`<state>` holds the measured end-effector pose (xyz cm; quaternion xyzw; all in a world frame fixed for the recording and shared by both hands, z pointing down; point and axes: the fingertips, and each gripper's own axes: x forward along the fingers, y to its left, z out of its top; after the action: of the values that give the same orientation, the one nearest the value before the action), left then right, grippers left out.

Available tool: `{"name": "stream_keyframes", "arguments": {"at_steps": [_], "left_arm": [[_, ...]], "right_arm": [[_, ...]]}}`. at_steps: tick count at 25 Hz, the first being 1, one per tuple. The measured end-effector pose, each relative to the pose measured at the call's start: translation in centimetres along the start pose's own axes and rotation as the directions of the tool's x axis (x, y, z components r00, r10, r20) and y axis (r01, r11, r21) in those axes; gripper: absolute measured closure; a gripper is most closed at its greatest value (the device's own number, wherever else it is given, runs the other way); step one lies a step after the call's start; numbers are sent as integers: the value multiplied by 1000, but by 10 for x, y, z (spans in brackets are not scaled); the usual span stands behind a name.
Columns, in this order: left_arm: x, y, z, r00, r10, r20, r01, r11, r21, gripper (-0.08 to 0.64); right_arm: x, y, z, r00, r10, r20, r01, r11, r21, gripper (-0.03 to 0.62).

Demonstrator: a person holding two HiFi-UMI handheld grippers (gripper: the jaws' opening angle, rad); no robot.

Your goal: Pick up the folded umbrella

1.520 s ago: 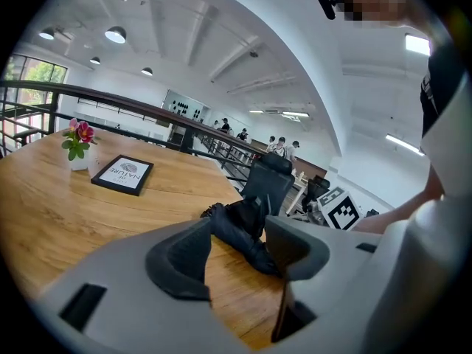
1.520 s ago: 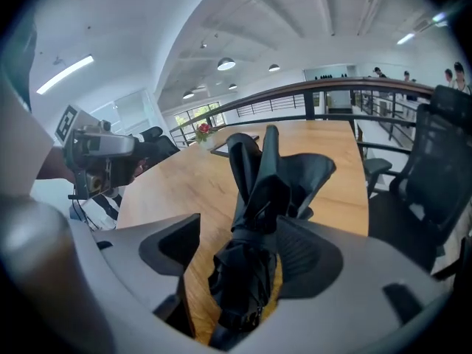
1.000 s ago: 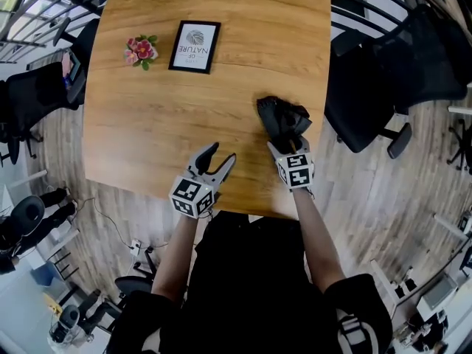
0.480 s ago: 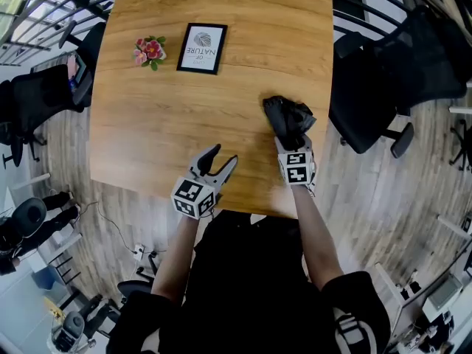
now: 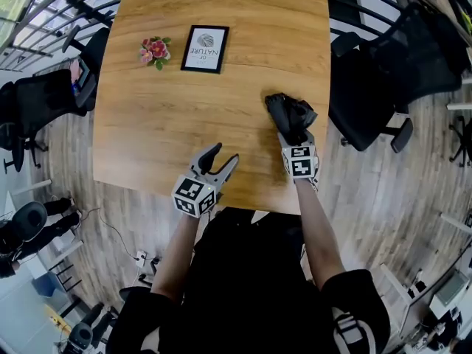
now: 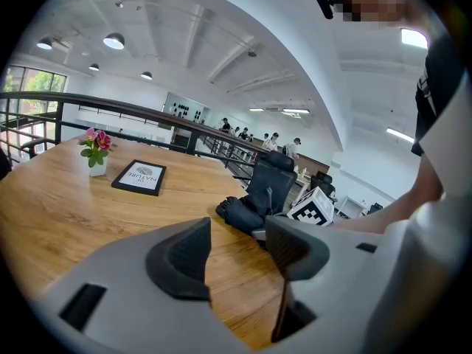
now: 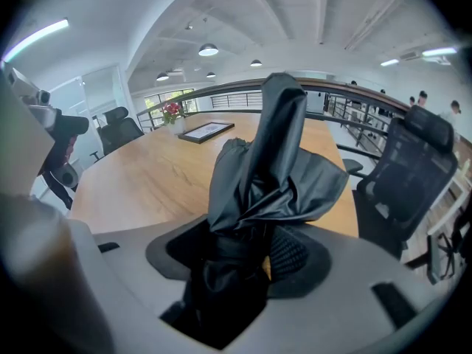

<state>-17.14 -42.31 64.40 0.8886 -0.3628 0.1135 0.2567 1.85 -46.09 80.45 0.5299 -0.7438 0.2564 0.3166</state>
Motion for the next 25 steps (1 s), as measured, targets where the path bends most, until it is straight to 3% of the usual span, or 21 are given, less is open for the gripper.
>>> {"name": "stream_keyframes", "arguments": {"at_steps": [10,25], "left_arm": [[-17,-10,9,999,-21,38,19,999,28,311],[-23,-15,62,989,-26,148,15,997,71,311]], "right_arm": [[-28,6,12,999,-6,48,6,1000,-1,341],[-77,3,69,989,-14,150,21,999,-46,341]]}}
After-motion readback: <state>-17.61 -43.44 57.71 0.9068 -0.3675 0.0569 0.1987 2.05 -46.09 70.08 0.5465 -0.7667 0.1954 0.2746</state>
